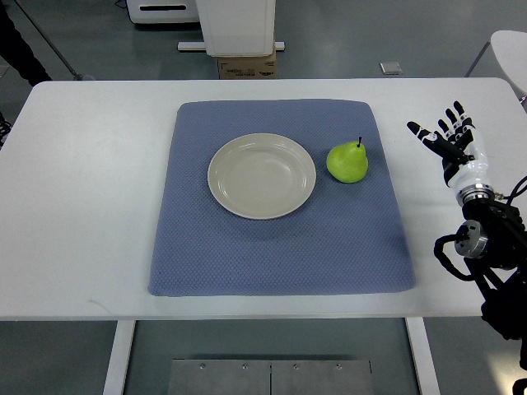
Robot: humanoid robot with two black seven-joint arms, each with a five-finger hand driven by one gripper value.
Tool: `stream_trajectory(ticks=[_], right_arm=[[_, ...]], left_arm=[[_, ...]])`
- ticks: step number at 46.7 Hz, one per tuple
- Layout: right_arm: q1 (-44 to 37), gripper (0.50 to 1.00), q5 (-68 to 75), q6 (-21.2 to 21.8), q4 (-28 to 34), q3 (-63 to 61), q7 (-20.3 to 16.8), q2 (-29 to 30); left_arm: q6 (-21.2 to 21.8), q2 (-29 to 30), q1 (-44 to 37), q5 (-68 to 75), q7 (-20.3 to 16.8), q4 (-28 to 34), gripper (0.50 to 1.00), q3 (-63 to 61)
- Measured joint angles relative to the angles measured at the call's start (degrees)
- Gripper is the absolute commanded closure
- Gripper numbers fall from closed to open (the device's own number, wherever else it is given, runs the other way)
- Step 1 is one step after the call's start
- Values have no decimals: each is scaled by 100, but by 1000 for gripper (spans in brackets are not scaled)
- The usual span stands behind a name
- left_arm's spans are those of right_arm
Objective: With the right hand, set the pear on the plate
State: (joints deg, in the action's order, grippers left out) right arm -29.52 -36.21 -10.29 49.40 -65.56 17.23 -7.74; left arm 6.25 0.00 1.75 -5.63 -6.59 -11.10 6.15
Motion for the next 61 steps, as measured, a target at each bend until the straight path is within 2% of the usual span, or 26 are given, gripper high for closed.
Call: stream_trajectory(ticks=[61], right_arm=[[-298,500,355,43,-133,121,-14,-133]], left_arm=[[8,0,-34,0,-4,3,500,0]])
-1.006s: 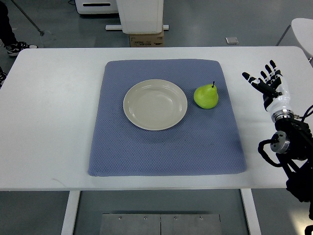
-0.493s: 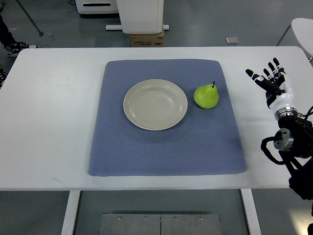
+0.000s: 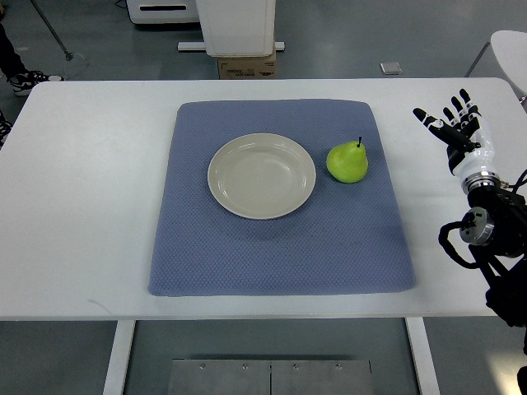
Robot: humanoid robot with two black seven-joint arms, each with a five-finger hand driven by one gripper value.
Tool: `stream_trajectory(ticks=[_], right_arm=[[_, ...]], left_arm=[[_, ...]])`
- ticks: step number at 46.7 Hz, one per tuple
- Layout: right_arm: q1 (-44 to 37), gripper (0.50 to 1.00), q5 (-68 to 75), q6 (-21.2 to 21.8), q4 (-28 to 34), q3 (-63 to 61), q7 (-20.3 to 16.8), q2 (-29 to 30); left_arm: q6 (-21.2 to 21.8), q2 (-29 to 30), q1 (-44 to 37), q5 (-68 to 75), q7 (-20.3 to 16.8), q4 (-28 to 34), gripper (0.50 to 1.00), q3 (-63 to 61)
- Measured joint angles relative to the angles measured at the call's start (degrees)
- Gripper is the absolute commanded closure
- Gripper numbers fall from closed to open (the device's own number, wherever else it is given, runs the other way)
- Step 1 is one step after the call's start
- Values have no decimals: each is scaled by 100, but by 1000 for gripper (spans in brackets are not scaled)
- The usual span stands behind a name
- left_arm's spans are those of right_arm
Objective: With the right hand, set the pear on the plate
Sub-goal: 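Move the open right hand toward the green pear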
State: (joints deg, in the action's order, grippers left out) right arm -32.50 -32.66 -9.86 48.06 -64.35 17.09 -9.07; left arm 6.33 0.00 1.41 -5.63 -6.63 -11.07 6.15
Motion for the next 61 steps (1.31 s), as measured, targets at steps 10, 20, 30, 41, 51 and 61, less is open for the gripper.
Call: stream_trajectory(ticks=[10,20,30,41,51,61], right_arm=[[-72,500,6,114,-62,116,-19,-20],[-56,500,53,297,-68,120,50,-197],[83,500,57,634,-27,280,290,-420],[174,500,15,638,-18,730,686,-471],[215,500,-67,642,17,1066,900,-387],[203,500,-310,637,16,1408,1270,-230]], left_arm=[[0,0,0,0,-3,0,500,0],[0,0,-1,0,2,0,500,0],[0,0,0,0,2,0,500,0],[0,0,1,0,-2,0,500,0],[0,0,-1,0,-1,0,500,0],[0,0,-2,0,0,-1,500,0]])
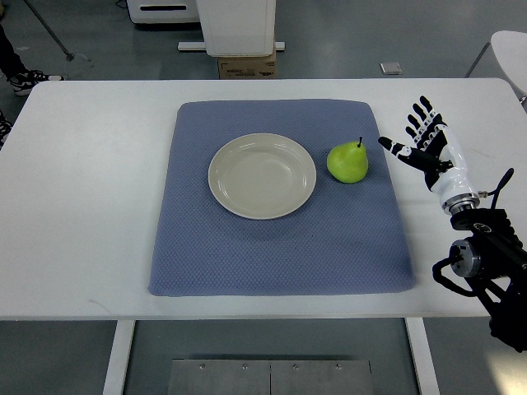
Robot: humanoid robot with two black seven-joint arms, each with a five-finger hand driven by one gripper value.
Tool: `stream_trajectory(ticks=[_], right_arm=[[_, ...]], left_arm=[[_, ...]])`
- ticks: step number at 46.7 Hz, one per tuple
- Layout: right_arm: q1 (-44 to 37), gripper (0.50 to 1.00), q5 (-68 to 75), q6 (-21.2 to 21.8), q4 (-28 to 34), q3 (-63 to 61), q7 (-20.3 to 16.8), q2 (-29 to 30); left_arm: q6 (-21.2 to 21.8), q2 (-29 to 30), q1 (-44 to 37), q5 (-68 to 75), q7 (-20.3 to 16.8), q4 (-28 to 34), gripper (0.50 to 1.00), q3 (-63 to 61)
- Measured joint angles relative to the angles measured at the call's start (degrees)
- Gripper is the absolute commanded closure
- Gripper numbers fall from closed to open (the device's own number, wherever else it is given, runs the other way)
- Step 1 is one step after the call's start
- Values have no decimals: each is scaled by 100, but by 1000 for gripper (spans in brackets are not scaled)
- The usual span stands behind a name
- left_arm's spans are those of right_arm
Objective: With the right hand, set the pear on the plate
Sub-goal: 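Move the open right hand toward the green pear, then close the right hand's fingers around the green pear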
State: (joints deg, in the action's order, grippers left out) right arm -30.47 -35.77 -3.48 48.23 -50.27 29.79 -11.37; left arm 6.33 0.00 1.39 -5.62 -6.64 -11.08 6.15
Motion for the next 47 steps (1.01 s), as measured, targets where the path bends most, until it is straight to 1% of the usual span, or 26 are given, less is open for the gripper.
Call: stream_trajectory(ticks=[13,25,33,47], right_arm=[[-100,500,-16,-12,-28,646,397,-6],[-241,502,-17,-55,-101,960,433,-7],[-379,502,-15,-91,-403,1131,492,36],[-606,505,-12,-92,-1079,1428,523,352]], left_arm=[[0,0,1,0,0,0,500,1],[0,0,2,0,2,0,500,1],[0,0,2,0,-2,0,500,1],[0,0,2,0,2,2,500,1]])
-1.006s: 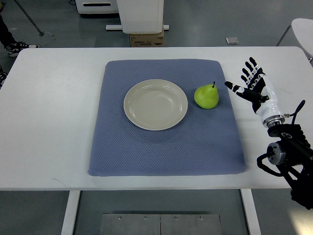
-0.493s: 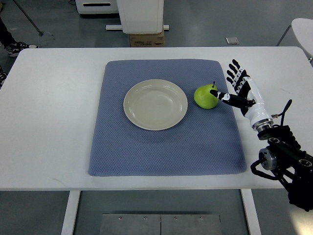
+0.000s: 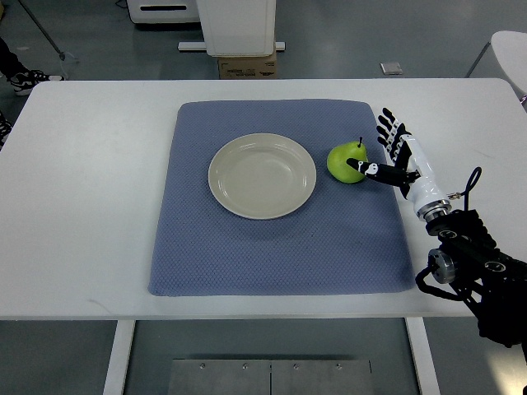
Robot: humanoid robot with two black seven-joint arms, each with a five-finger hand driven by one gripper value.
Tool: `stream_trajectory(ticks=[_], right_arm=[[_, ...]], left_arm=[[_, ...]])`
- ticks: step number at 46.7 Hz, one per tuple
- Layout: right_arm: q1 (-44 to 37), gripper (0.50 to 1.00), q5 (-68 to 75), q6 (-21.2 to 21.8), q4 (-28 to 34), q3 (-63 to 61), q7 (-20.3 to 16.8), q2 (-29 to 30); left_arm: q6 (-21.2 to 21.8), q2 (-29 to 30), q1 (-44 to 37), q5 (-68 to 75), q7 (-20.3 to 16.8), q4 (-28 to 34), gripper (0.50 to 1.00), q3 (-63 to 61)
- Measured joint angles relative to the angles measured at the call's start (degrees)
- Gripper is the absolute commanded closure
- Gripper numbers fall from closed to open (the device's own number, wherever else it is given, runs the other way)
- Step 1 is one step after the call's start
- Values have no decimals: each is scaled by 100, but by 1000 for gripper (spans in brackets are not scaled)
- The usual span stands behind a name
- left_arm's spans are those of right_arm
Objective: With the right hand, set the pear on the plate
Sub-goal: 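Close the right hand's fingers around the green pear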
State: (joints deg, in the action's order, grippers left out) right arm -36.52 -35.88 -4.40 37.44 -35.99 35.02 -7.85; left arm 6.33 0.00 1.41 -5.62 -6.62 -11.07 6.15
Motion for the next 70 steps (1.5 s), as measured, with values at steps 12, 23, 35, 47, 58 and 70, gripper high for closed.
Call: stream_trajectory(ticks=[12,23,35,47,58,70], right_arm=[[-51,513,2,0,-167,169,-1,96],[-56,517,3,0,-176,321,-2,93],[-50,519,3,0,-232,329,-3,135],[-48,534,3,0,-355,414,-2,153],[-66,573,2,-15,-444,488,-2,161],[-188,776,3,-78,-476,705,-5,189]], left_arm=[[0,0,0,0,2,0,500,0],[0,0,0,0,-4,0,500,0],[0,0,-1,0,-3,0,500,0],[0,0,0,0,-2,0,500,0],[0,0,0,0,-1,-1,500,0],[0,0,0,0,-1,-1,500,0]])
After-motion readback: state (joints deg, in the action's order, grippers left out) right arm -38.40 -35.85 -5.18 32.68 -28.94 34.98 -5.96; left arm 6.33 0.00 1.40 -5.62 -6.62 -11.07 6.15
